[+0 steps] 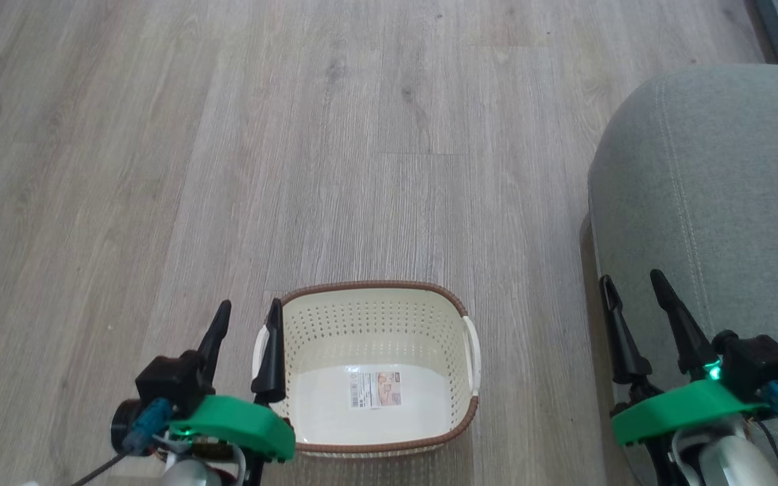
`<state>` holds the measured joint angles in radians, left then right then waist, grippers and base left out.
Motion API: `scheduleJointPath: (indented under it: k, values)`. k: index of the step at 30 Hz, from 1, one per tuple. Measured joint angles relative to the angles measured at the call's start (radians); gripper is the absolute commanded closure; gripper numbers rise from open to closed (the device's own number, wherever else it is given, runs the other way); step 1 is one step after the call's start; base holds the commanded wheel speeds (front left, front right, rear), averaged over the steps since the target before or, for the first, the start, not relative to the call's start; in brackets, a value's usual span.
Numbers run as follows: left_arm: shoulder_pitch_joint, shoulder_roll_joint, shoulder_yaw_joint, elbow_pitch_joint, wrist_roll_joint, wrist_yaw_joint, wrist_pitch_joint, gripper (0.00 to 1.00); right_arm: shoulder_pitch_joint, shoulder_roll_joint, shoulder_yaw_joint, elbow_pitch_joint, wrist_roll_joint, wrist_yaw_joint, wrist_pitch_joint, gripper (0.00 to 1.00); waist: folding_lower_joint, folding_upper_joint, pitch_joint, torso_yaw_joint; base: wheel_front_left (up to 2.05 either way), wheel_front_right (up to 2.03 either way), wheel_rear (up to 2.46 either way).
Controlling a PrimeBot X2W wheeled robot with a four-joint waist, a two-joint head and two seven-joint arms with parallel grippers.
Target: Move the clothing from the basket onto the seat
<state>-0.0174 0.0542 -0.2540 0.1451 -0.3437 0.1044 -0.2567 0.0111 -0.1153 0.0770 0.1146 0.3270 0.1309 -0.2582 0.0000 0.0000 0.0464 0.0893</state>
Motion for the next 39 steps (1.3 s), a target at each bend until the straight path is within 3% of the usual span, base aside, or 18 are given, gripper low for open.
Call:
scheduleJointPath:
  k: [7, 8, 14, 39]
  values:
    - [0.000, 0.000, 0.001, -0.006, 0.000, 0.001, 0.000, 0.00, -0.001, -0.006, 0.003, 0.000, 0.000, 0.000, 0.000, 0.00, 0.0000, 0.0000, 0.004, 0.004, 0.00, 0.00, 0.00]
    - [0.000, 0.000, 0.001, -0.004, -0.003, 0.001, 0.000, 1.00, -0.001, -0.006, 0.004, 0.002, 0.000, 0.000, 0.000, 1.00, 0.0000, 0.0000, 0.006, 0.004, 0.00, 0.00, 0.00]
    - [0.040, 0.001, -0.004, 0.067, -0.023, 0.001, 0.008, 1.00, 0.029, -0.001, 0.010, 0.076, 0.017, 0.000, 0.005, 1.00, 0.0001, 0.0000, 0.005, 0.002, 0.00, 0.00, 0.00]
    - [0.037, 0.008, 0.033, 0.079, -0.292, -0.041, 0.062, 1.00, 0.021, 0.003, -0.013, 0.089, 0.284, 0.000, 0.067, 1.00, 0.0001, 0.0000, -0.005, -0.016, 0.00, 0.00, 0.00]
